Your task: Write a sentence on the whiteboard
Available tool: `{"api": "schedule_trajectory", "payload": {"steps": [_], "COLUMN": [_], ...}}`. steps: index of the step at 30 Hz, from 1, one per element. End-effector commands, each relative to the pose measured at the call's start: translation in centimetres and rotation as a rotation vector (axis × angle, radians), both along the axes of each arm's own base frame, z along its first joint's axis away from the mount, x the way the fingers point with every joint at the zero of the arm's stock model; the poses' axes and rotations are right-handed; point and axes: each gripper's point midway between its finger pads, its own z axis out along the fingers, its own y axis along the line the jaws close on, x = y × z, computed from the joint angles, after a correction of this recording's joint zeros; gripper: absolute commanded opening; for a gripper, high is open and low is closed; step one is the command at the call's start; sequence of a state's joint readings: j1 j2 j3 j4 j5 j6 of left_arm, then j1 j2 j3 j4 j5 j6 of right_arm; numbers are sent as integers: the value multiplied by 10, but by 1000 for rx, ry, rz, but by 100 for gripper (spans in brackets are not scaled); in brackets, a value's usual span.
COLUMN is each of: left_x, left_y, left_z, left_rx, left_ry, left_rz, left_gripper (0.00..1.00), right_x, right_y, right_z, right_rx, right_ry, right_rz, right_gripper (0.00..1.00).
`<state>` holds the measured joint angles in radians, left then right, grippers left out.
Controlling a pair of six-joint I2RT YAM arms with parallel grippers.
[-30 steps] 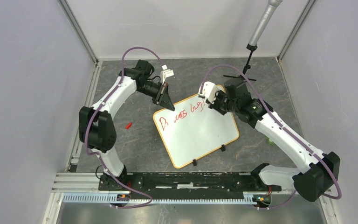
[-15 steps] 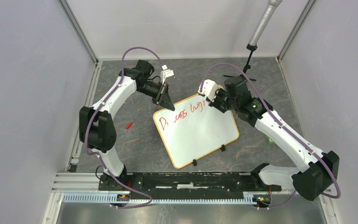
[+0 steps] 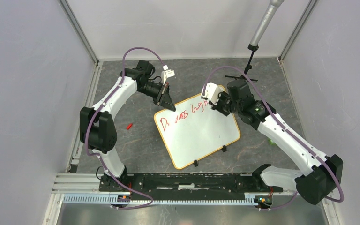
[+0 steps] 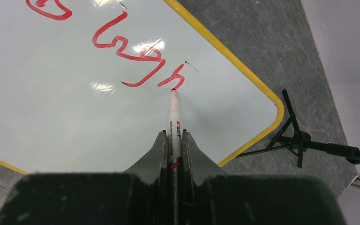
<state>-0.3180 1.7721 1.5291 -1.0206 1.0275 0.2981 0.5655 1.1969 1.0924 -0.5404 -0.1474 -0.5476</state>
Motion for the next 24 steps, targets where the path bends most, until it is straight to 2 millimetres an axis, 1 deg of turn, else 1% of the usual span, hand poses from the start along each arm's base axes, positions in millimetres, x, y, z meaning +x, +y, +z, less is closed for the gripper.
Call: {"api": "schedule_trajectory", "payload": {"steps": [1, 7, 10, 17, 21, 24], "left_x": [-8, -8, -8, -8, -8, -8], "left_y": [-5, -5, -5, -5, -5, -5], "left_z": [-18, -18, -18, -18, -18, -19], "left_rx": [48, 47, 47, 49, 49, 49], "left_ry": [-9, -7, -7, -8, -8, -6], "left_rz": [-58, -58, -58, -58, -58, -59], "left_gripper": [2, 2, 2, 2, 3, 2], "right_x": [-7, -6, 3, 21, 29, 35], "right_y": [-5, -5, -8, -8, -8, -9], "right_z": [-3, 0, 9, 33, 41, 43], "right_rx": [-3, -3, -8, 26, 38, 40], "right_ry": [8, -3, -40, -94, -113, -117], "right_rz": [7, 6, -25, -65, -77, -86], "right_gripper": [0, 0, 0, 0, 0, 0]}}
